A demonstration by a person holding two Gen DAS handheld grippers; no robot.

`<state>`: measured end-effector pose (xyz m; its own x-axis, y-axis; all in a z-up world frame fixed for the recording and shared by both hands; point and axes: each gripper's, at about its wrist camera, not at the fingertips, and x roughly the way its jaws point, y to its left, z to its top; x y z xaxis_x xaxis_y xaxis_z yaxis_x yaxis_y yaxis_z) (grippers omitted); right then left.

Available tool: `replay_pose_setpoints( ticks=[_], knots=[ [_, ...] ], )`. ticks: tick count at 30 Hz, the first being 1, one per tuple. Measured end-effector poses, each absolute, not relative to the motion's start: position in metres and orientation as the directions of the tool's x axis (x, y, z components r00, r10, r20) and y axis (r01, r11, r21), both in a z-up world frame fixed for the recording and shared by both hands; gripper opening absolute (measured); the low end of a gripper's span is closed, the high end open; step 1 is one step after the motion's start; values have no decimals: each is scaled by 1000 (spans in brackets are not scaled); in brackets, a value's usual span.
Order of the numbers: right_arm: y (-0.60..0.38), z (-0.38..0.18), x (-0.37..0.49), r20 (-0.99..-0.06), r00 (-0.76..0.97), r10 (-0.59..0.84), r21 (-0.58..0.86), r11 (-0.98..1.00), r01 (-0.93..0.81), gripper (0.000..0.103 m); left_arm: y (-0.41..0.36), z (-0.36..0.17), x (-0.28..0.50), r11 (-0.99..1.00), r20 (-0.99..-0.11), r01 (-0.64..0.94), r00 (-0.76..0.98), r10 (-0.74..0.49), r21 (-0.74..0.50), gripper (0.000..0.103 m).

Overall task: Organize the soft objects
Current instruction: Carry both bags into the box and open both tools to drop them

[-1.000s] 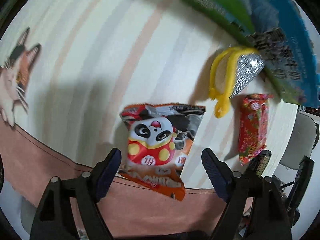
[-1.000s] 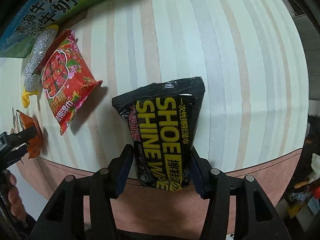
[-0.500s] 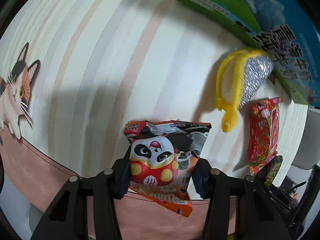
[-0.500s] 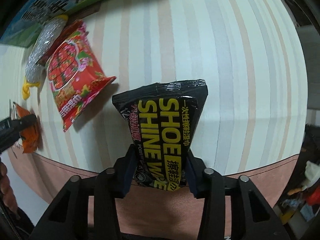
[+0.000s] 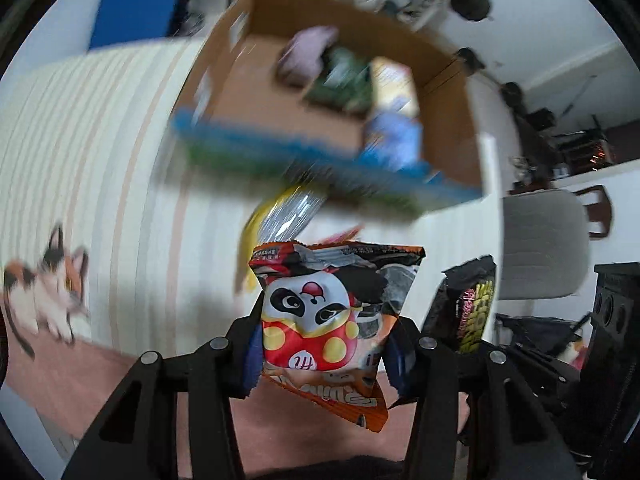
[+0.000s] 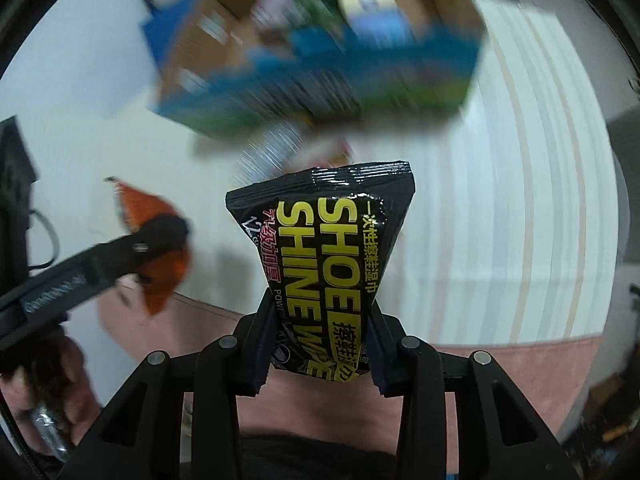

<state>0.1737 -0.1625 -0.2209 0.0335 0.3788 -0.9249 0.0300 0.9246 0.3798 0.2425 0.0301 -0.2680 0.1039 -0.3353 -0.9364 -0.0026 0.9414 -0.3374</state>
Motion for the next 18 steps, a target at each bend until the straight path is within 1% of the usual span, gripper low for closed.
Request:
replay_pose_setpoints(
  ticks=[3, 5, 7, 10, 13, 18],
  knots=[
    [-164, -182, 213, -900, 97, 425, 428, 904, 9, 42, 24, -247, 289, 949, -941, 56, 129, -314, -309, 46],
    [-160, -170, 238, -901, 126, 416, 419, 908, 0, 42, 20, -243, 321, 956, -948, 74, 133, -290, -282, 46],
    [-157, -168, 268, -899, 143, 414, 420, 907, 11, 42, 25, -250, 351, 962, -955, 59, 116, -272, -267, 46],
    [-164, -181, 309, -903, 133, 409, 417, 908, 37, 42, 35, -271, 397, 965, -963, 18, 58, -264, -263, 46],
    [-162, -207, 348, -915, 102, 390, 398, 915, 71, 42, 43, -293, 431, 966, -966, -16, 1, -259, -259, 46],
    [-156, -258, 378, -932, 24, 361, 361, 926, 113, 42, 46, -335, 457, 961, -955, -50, -110, -277, -273, 46]
  ],
)
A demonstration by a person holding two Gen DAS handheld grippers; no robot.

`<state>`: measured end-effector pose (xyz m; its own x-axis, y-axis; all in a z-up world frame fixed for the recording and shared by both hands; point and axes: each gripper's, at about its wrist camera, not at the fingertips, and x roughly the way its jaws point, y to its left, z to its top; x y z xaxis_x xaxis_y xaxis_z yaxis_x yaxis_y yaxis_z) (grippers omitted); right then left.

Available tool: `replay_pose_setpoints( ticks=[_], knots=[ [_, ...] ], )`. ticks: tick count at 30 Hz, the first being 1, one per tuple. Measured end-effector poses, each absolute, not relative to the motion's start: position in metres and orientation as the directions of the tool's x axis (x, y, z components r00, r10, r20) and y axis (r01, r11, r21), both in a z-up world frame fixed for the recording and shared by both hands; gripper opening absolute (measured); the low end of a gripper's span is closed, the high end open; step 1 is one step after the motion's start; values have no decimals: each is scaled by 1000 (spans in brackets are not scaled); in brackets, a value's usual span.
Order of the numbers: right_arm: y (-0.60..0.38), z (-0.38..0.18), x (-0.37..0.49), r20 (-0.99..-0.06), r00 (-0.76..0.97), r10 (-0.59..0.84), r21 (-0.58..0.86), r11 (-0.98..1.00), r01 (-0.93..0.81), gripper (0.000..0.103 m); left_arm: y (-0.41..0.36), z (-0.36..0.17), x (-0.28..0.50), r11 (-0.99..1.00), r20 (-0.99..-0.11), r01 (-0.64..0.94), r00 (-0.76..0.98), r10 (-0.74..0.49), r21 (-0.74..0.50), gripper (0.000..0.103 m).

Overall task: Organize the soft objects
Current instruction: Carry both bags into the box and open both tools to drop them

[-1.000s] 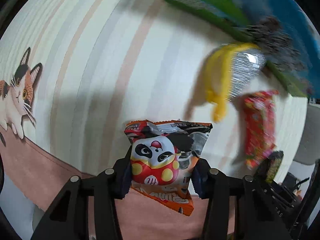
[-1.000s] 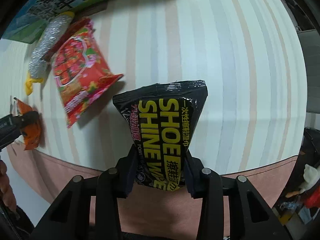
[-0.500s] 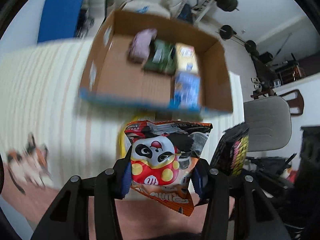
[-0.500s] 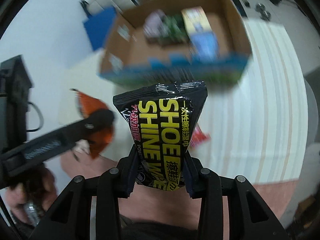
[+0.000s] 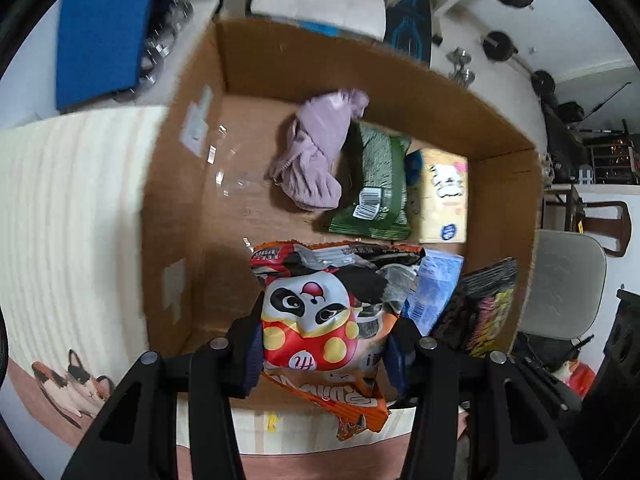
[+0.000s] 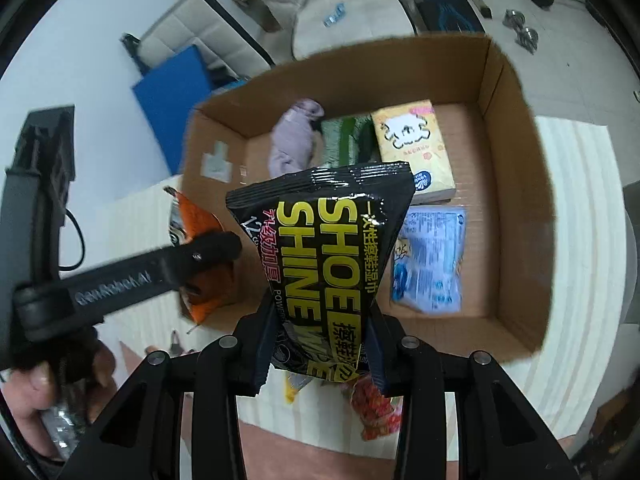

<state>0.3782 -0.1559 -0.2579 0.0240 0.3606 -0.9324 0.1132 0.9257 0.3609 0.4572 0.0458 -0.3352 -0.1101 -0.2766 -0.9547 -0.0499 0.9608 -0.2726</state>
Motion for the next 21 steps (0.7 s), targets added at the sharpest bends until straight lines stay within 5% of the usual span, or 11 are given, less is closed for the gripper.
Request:
replay_pose_setpoints(
  ticks=[10, 15, 17, 21],
  knots=[
    [-145, -325, 388, -943, -133, 305, 290, 949, 123, 42, 35, -407, 466, 960, -906, -51, -320, -277, -275, 47],
    [-139, -339, 391, -934, -200, 297, 282, 954, 100, 60, 32, -409, 463, 956, -885, -51, -368, -285, -287, 48],
    [-141, -333, 391, -943, -187, 274, 262, 961, 91, 76, 33, -401, 464, 956, -889, -49, -356, -287, -289, 58],
    [-145, -317, 388, -956, -166, 243, 233, 970, 75, 76, 33, -369, 464, 973, -945, 37, -252, -210, -227, 75]
  ],
)
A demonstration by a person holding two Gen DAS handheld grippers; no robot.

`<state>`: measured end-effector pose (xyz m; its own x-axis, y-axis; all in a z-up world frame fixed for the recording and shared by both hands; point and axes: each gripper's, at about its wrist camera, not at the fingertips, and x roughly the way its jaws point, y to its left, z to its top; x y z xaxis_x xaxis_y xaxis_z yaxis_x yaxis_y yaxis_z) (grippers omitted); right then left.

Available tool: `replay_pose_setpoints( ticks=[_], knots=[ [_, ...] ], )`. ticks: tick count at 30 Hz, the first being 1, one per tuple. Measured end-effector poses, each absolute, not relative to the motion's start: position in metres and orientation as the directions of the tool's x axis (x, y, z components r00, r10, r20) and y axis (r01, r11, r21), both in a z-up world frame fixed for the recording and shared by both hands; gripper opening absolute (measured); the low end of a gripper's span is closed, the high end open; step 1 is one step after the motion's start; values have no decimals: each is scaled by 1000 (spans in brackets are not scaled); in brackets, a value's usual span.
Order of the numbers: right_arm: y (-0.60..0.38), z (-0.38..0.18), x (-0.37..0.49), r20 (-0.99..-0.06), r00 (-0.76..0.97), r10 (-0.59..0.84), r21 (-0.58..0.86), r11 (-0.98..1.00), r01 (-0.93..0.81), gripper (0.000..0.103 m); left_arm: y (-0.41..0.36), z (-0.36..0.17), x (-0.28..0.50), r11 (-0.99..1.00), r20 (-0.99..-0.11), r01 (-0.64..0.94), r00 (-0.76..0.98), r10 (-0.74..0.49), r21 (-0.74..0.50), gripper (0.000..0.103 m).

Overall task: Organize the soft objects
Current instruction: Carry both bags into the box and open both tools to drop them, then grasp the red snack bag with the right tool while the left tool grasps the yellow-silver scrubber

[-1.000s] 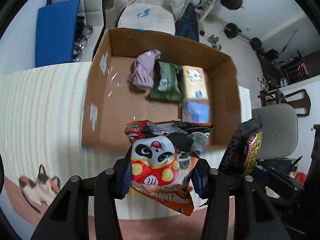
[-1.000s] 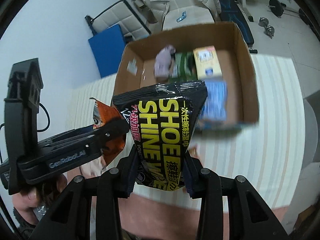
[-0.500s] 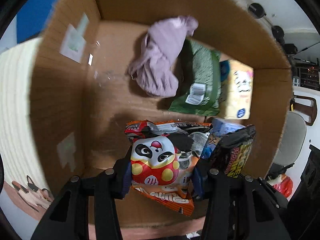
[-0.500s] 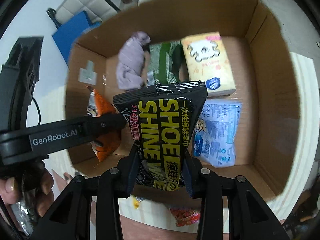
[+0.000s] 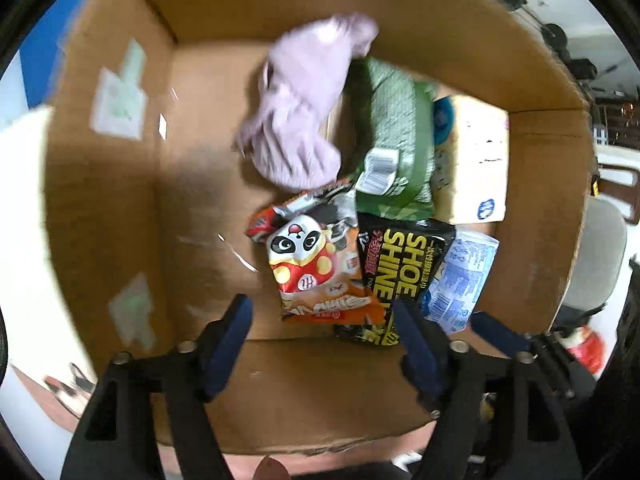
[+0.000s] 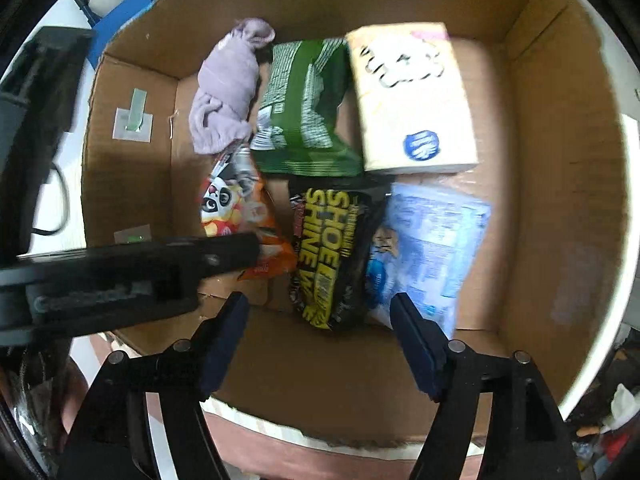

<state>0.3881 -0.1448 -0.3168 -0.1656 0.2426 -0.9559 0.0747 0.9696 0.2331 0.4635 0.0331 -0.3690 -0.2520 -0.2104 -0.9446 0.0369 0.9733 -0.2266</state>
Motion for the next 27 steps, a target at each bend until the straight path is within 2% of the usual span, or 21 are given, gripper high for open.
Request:
replay_pose_setpoints(
  ticks=[1, 3, 4, 6, 8, 23, 27],
  knots=[
    [-145, -312, 387, -960, -161, 229, 222, 973, 64, 76, 34, -360, 461, 976, -954, 52, -229, -195, -212, 75],
    [-145, -303, 385, -968, -150, 200, 195, 980, 50, 84, 34, -344, 456, 978, -967, 70, -182, -180, -196, 77],
    [-146, -297, 384, -971, -141, 193, 188, 981, 48, 91, 35, -334, 453, 981, -975, 78, -153, -162, -175, 86],
    [-147, -284, 379, -979, -112, 173, 169, 985, 43, 95, 35, -318, 446, 985, -987, 98, -92, -134, -143, 98],
    [-150, -271, 374, -986, -84, 143, 141, 990, 26, 102, 36, -302, 438, 989, -995, 111, -36, -98, -101, 99],
    [-163, -198, 323, -989, 150, 10, 11, 1000, 6, 103, 40, -226, 366, 996, -964, 82, 260, -63, -43, 99],
    [-169, -180, 307, -980, 197, 20, 26, 999, 26, 103, 43, -210, 346, 996, -950, 86, 307, -56, -30, 99]
  ],
)
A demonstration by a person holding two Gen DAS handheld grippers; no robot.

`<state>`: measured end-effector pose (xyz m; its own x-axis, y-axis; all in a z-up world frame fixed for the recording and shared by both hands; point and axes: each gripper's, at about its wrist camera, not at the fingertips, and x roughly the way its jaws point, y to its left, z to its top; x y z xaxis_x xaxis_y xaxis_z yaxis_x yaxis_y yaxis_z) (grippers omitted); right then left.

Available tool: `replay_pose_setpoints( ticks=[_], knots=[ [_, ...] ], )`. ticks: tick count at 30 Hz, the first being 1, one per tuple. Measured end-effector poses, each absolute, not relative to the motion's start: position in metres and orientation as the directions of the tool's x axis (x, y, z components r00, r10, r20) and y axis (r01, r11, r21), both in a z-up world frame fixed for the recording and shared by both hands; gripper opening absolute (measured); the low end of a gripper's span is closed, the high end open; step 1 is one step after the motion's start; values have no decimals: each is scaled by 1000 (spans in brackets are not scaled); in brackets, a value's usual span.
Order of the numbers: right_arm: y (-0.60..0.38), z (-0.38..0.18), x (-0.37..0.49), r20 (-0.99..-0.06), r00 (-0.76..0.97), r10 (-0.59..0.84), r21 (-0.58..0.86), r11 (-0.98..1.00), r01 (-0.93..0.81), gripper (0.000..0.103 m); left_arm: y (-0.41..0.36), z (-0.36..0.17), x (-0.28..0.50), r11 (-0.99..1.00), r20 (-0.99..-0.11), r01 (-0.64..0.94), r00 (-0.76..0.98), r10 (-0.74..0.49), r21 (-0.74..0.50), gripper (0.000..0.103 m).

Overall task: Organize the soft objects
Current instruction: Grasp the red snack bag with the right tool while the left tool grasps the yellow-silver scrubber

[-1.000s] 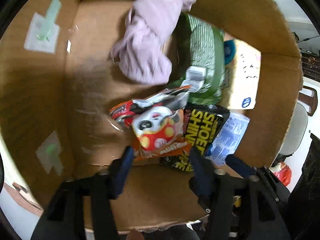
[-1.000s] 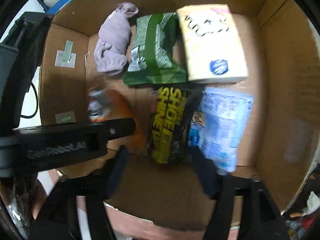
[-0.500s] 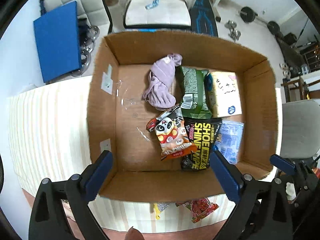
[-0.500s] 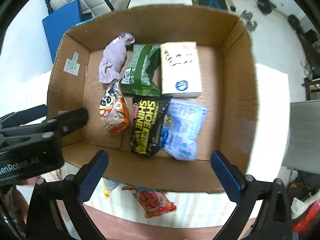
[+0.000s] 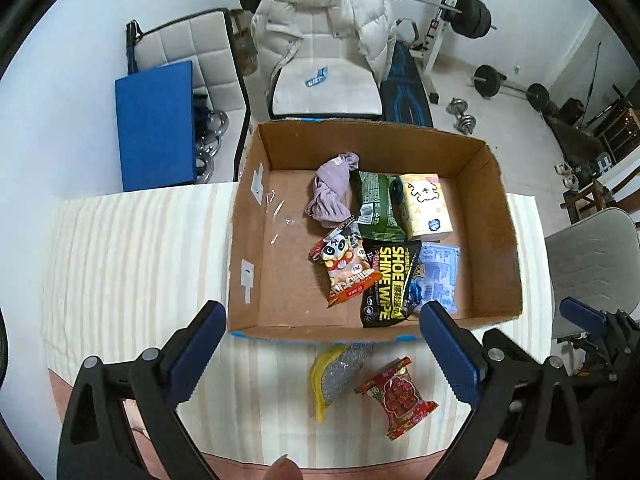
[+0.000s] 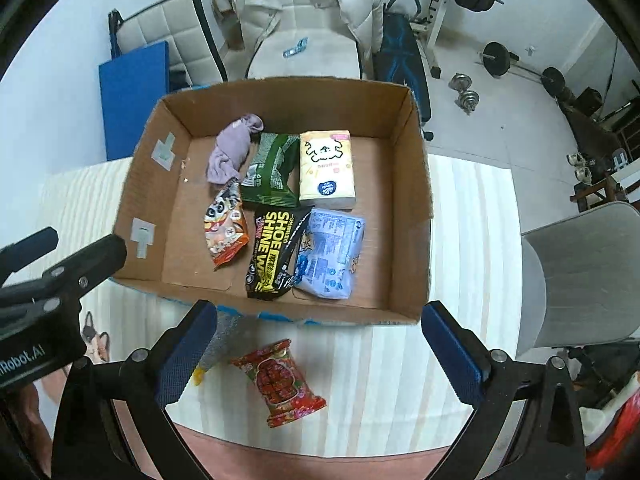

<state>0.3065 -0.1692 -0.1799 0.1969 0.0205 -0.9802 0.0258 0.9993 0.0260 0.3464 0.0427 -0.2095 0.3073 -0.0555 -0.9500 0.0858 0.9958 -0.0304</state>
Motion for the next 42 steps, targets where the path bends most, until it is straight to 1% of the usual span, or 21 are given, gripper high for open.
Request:
replay_pose_setpoints(
  ticks=[3, 11, 14, 16, 19, 21, 25, 26, 27, 30, 31, 33, 34, 35, 38, 42],
  knots=[
    [-172, -167, 297, -973, 231, 17, 26, 999, 35, 103, 45, -199, 334, 997, -937, 81, 346, -39, -12, 99],
    [-173, -140, 276, -957, 289, 30, 42, 998, 35, 103, 51, -173, 314, 997, -916, 65, 395, -65, -43, 99],
    [-173, -135, 271, -952, 301, 48, 56, 998, 16, 103, 53, -171, 308, 998, -913, 66, 406, -42, -16, 99],
    [-171, -139, 265, -952, 296, 79, 78, 997, -17, 103, 56, -177, 301, 998, -913, 57, 407, 4, 29, 99],
    [-161, -169, 254, -973, 212, 96, 74, 991, -108, 103, 62, -203, 288, 992, -922, 67, 381, 77, 111, 99],
    [-150, -205, 247, -989, 129, 75, 52, 983, -175, 103, 66, -226, 284, 988, -938, 83, 333, 96, 131, 99],
    [-136, -274, 240, -1000, -7, 29, 30, 972, -235, 103, 74, -279, 280, 983, -971, 119, 212, 110, 137, 98],
    [-134, -292, 240, -999, -42, 28, 37, 972, -232, 103, 75, -290, 279, 983, -976, 129, 191, 106, 132, 96],
    [-131, -309, 240, -997, -70, 29, 44, 973, -227, 103, 75, -300, 279, 981, -978, 137, 173, 113, 137, 90],
    [-126, -345, 240, -990, -128, 55, 80, 977, -197, 102, 70, -324, 279, 972, -984, 180, 124, 128, 150, 77],
    [-125, -353, 240, -987, -144, 67, 93, 978, -185, 100, 69, -329, 280, 969, -985, 193, 115, 132, 152, 77],
    [-127, -374, 236, -971, -207, 117, 146, 981, -127, 89, 62, -340, 283, 961, -986, 227, 98, 137, 156, 77],
    [-129, -380, 234, -966, -225, 124, 151, 983, -106, 69, 58, -344, 285, 957, -987, 245, 91, 134, 153, 77],
    [-131, -384, 230, -966, -234, 113, 137, 986, -92, 60, 51, -349, 287, 951, -987, 268, 85, 134, 152, 77],
    [-142, -385, 218, -966, -231, 113, 131, 989, -66, 56, 34, -360, 293, 935, -990, 325, 64, 127, 140, 77],
    [-167, -379, 201, -971, -227, 70, 79, 996, -31, 53, 13, -390, 300, 934, -996, 352, -38, 79, 61, 77]
  ],
)
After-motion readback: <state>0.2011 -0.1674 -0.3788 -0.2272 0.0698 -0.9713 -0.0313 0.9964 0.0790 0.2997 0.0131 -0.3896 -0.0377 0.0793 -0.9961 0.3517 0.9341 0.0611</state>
